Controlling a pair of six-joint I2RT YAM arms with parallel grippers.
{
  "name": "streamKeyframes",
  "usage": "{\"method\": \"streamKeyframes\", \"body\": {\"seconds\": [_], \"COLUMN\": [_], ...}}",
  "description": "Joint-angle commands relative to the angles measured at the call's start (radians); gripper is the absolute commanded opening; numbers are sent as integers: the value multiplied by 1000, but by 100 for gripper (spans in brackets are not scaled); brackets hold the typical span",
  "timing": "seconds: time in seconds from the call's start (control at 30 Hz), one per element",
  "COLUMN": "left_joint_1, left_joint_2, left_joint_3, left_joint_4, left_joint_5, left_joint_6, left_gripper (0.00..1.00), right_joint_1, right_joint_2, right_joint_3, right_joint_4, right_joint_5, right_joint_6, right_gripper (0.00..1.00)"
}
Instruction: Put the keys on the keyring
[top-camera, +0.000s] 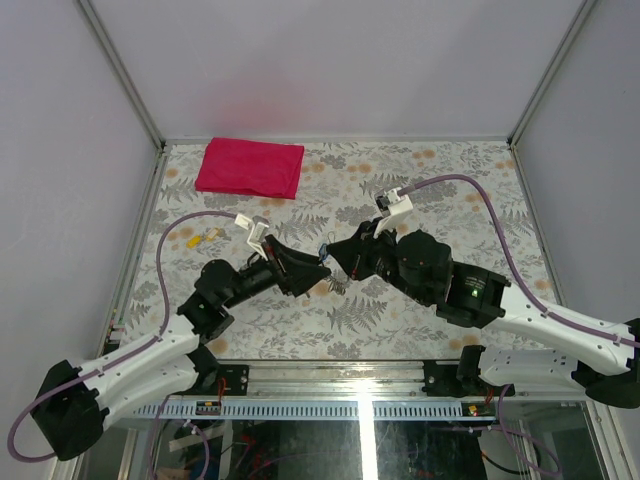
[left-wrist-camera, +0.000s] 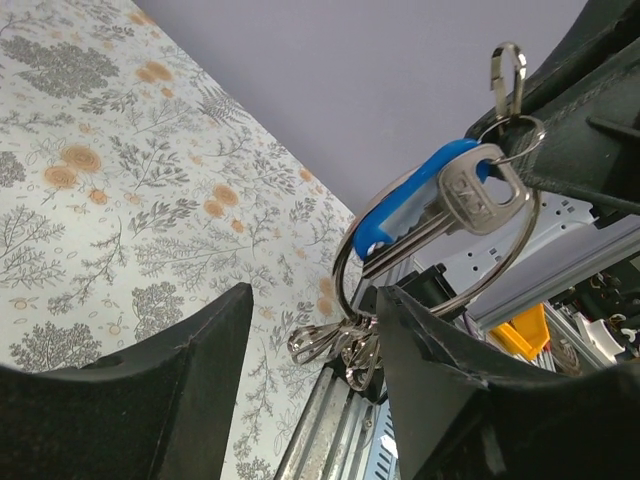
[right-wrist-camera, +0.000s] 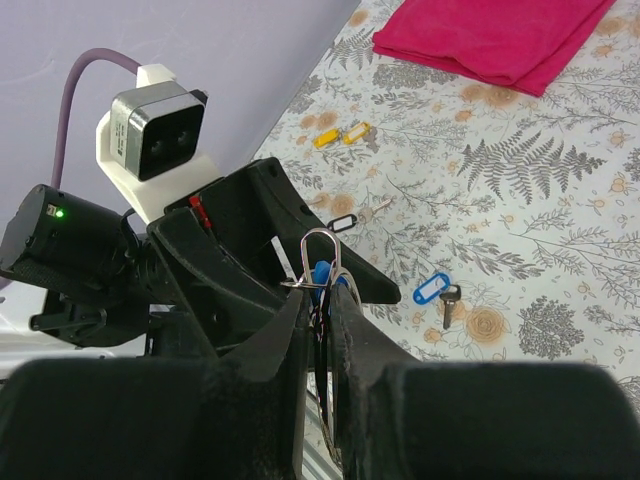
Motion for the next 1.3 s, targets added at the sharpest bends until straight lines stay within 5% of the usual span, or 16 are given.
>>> {"method": "streamKeyframes", "body": {"seconds": [0.0, 0.8, 1.27], "left_joint_1": [-8, -21, -22], "left_joint_2": [7, 18, -90], "left_joint_3": [6, -6, 165], "left_joint_4": [139, 103, -482], "left_joint_5": [-16, 25, -86], "left_joint_6": [-20, -36, 141], "left_gripper": [52, 0, 0], "right_joint_1": [-1, -1, 0], "right_joint_2": [-28, -85, -173], "right_joint_3": [-6, -84, -102], "right_joint_4": [90, 113, -34], "right_joint_5": [-2, 88, 282], "right_joint_6": [33, 41, -48], "right_gripper": [0, 5, 48]}}
